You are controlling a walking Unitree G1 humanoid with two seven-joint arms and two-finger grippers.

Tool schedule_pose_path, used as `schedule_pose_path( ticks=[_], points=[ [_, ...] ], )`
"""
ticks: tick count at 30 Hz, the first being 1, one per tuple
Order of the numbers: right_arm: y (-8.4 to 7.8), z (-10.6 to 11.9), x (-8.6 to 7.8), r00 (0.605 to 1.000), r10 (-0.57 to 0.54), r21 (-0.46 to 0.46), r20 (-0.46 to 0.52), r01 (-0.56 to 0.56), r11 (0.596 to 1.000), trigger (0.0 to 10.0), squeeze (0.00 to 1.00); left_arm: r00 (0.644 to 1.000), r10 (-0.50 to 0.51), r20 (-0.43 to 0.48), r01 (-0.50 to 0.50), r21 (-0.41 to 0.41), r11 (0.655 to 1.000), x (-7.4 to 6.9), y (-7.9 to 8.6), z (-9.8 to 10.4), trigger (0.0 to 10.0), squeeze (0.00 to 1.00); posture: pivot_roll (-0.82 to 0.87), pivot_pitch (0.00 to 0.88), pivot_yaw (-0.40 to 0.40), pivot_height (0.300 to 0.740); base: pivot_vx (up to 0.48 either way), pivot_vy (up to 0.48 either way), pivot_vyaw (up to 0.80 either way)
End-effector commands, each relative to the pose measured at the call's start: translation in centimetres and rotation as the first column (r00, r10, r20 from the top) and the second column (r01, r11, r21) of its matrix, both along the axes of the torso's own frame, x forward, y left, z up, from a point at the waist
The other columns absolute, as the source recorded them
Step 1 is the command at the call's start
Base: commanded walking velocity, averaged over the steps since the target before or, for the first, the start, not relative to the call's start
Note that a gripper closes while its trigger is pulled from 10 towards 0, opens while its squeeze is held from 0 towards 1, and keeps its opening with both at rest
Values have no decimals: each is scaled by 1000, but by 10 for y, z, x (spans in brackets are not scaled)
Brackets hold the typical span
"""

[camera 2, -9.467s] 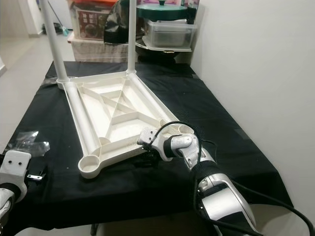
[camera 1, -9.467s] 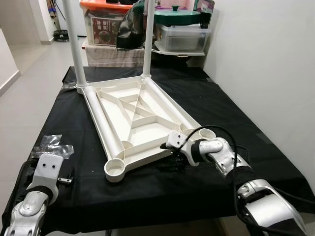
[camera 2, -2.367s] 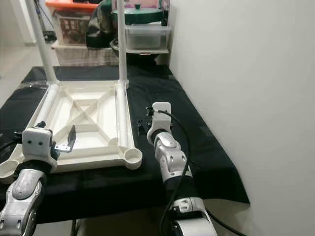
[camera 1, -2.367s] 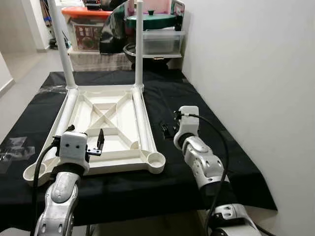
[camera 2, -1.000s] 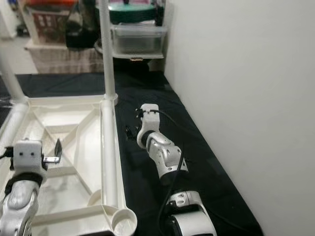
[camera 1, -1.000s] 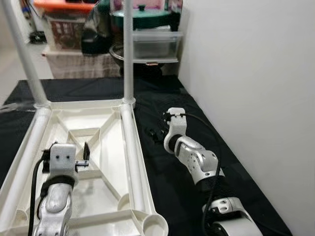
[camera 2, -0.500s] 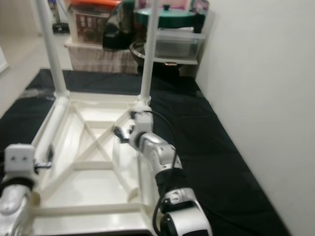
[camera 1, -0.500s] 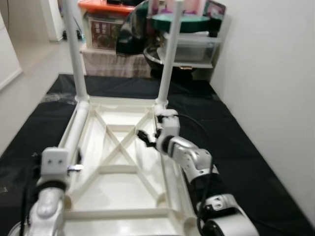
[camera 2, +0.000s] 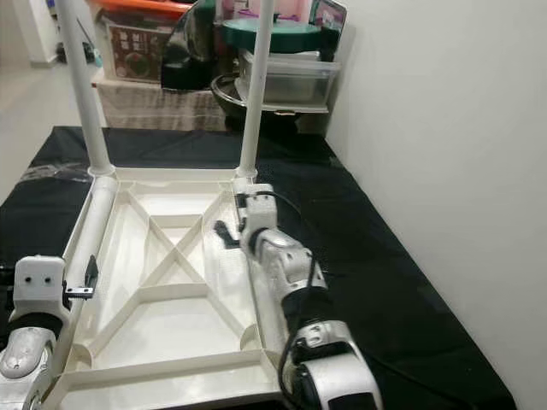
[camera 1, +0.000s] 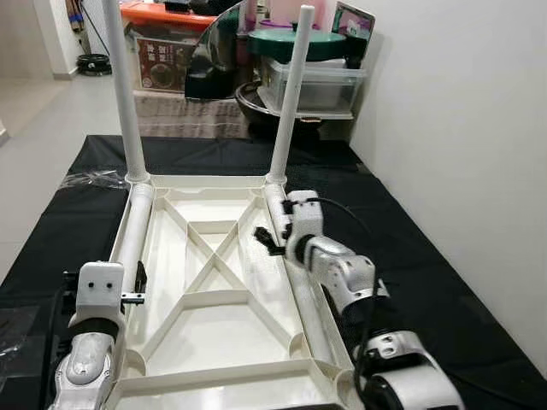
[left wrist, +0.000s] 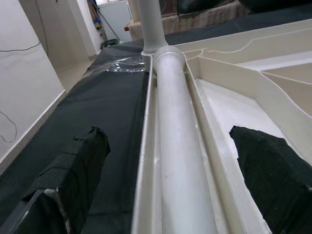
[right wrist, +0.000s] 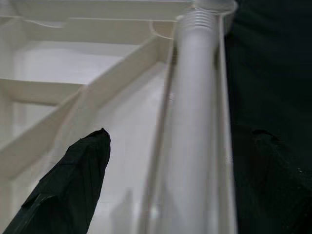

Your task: Building children table

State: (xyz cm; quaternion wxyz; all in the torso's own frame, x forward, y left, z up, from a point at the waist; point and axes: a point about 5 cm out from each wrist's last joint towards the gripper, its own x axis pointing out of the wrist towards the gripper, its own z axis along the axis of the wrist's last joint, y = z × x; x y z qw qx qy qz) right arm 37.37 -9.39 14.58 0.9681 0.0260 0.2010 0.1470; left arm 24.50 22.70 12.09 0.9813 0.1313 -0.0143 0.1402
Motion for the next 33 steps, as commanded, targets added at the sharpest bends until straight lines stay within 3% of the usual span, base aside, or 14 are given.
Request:
schedule_pose_path(
  ticks=[1, 6, 9, 19, 24, 31, 33],
  points=[
    [-1, 2, 2, 1000, -4, -7, 4, 4, 1000, 10000, 0, 1000, -10, -10, 10, 4, 1000, 1, -4, -3, 10000, 0, 89, 0, -106, 740, 0, 0, 0],
    [1, -1, -2, 997, 46, 51, -59, -43, 998, 10000, 0, 1000, -14, -9, 14, 4, 1000, 3, -5, -3, 10000, 0, 85, 0, -105, 740, 0, 0, 0],
    [6, -4, -6, 989, 93, 141, -111, -77, 987, 10000, 0, 1000, -14, -8, 14, 7, 1000, 4, -5, -4, 10000, 0, 86, 0, -107, 740, 0, 0, 0],
    [0, 2, -3, 980, 110, 262, -167, -64, 963, 10000, 0, 1000, -11, -8, 11, 9, 1000, 5, -4, -4, 10000, 0, 86, 0, -106, 740, 0, 0, 0],
    [-1, 6, -2, 978, 121, 278, -169, -70, 958, 10000, 0, 1000, -12, -9, 12, 11, 1000, 6, -4, -5, 10000, 0, 86, 0, -104, 740, 0, 0, 0],
    [-4, -6, -7, 971, 125, 198, -205, -84, 977, 10000, 0, 1000, -15, -13, 16, 16, 1000, 8, -4, -5, 10000, 0, 86, 0, -100, 740, 0, 0, 0],
    [5, -15, -17, 953, 185, 184, -238, -143, 973, 10000, 0, 1000, -15, -15, 15, 19, 1000, 8, -3, -5, 10000, 0, 82, 0, -100, 740, 0, 0, 0]
  ],
)
